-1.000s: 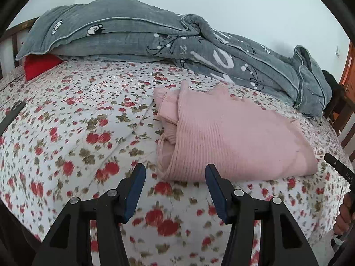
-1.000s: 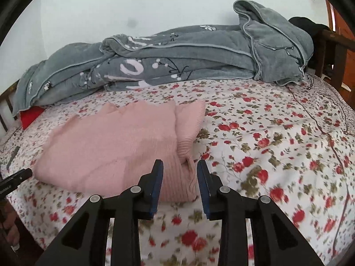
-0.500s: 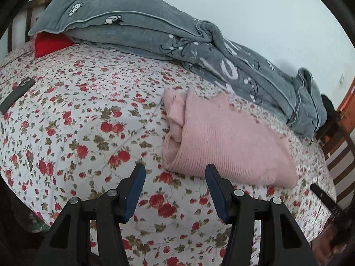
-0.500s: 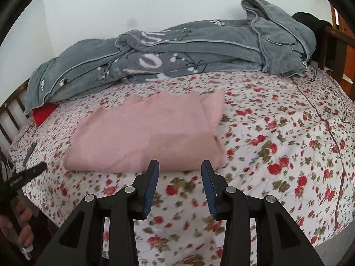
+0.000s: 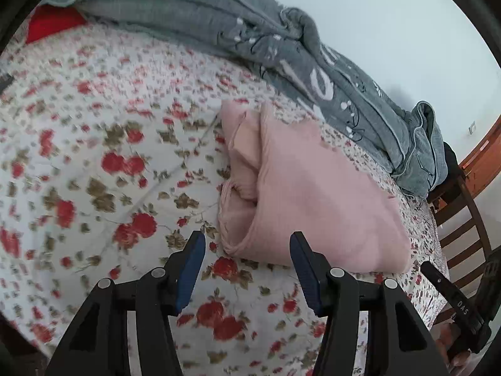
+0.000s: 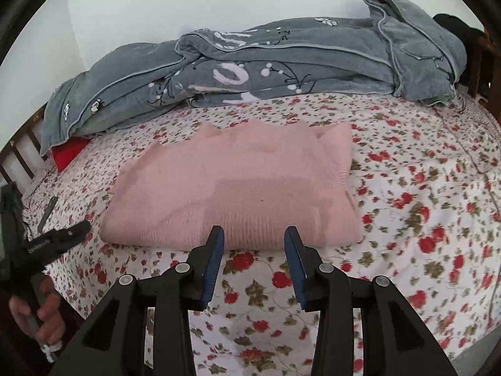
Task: Fold small clothes
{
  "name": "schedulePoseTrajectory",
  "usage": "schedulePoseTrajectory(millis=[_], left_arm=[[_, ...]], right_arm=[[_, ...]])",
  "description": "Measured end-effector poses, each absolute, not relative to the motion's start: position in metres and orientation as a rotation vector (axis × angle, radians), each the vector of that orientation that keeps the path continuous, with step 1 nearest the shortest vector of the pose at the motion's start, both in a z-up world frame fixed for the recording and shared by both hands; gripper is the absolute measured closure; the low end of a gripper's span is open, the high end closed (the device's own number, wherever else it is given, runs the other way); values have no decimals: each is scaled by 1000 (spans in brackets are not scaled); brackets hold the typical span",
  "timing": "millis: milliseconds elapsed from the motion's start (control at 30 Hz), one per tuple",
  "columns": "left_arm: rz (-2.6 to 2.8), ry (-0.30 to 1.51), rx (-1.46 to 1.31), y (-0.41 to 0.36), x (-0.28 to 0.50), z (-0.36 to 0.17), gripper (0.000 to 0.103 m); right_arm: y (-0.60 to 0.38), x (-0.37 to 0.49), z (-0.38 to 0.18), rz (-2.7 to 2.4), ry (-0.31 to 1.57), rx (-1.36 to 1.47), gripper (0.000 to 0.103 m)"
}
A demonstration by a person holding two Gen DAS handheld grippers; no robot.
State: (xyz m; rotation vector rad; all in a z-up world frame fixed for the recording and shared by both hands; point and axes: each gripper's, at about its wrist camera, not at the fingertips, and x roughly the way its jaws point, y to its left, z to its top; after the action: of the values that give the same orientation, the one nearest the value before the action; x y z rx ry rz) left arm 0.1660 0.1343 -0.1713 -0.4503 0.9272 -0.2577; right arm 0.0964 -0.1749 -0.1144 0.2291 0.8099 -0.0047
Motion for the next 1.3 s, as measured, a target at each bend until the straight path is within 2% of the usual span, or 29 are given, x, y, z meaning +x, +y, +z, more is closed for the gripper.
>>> schedulePoseTrajectory(millis=[100,233,433,800,1000,1300], left_arm=[[-301,950,-495,134,178,-189,48],[-374,918,-567,139,186,-201,39],[-440,880,-534,139,193,-185,39],[-499,874,-571,141,191,-200,39],[-513,909,-699,142,218,-203,39],[-496,911,-657,132,228,-201,39]], right_arm=[[-175,101,-119,-13,790,234,63],[-177,109,-125,-12,796,247,63],[-173,121,-128,-30,797,228,63],[-159,136,-132,-35,795,202,64],[-149,144,-141,-6,817,188,64],[-139,142,-143,23,804,163,64]])
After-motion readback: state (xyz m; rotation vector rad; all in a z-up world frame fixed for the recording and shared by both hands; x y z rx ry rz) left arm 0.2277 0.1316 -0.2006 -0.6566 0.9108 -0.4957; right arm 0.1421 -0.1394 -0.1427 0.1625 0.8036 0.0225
